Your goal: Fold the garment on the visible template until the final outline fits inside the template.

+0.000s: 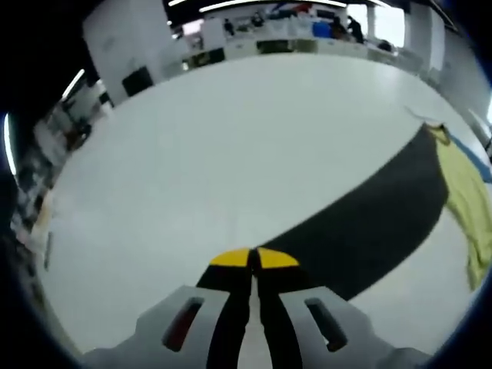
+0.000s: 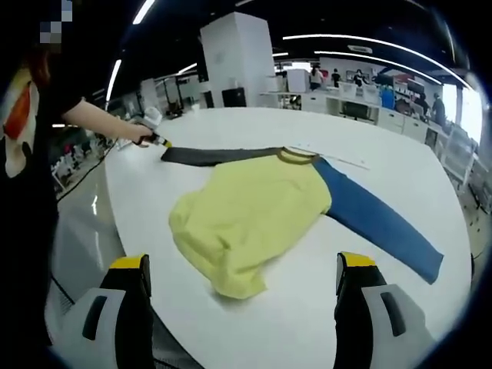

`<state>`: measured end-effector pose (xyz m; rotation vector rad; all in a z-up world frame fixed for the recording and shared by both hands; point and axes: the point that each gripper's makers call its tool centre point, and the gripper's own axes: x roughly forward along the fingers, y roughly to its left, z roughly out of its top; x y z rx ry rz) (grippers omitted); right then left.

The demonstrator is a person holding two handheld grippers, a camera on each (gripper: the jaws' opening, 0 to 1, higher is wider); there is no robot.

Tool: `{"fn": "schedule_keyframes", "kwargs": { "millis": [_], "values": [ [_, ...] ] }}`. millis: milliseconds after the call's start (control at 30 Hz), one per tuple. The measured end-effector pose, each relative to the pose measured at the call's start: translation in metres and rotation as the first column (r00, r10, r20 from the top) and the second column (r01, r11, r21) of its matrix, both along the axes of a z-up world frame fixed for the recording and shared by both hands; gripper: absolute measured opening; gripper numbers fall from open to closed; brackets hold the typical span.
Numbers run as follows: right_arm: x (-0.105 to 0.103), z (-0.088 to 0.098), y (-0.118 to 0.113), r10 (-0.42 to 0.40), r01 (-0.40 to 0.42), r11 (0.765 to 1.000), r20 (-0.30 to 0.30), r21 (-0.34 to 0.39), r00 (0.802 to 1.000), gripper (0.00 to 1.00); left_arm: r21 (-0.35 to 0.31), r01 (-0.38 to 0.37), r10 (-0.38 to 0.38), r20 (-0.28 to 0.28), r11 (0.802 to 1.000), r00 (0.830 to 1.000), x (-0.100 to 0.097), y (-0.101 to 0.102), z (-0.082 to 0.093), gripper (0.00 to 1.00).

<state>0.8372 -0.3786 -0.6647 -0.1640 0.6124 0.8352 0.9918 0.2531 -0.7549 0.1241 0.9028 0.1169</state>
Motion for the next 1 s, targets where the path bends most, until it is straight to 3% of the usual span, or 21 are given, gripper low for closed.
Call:
{"fn": "schedule_keyframes", "kwargs": {
  "millis": [333,1000],
  "values": [
    [0.004,-0.003,0.001,-0.001,0.001,1.0,-0.007,-0.001,1.0,1.0,-0.005,-0.004,0.004,-0.072,1.0,0.997,-0.005,0.003,-0.02,0.0],
    [-0.001,-0.006,-0.002,-0.015,0.015,1.0,-0.015,-0.004,1.0,1.0,-0.048,-0.03,0.027,-0.07,0.998,0.997,-0.003,0.008,-0.022,0.0]
  ]
}}
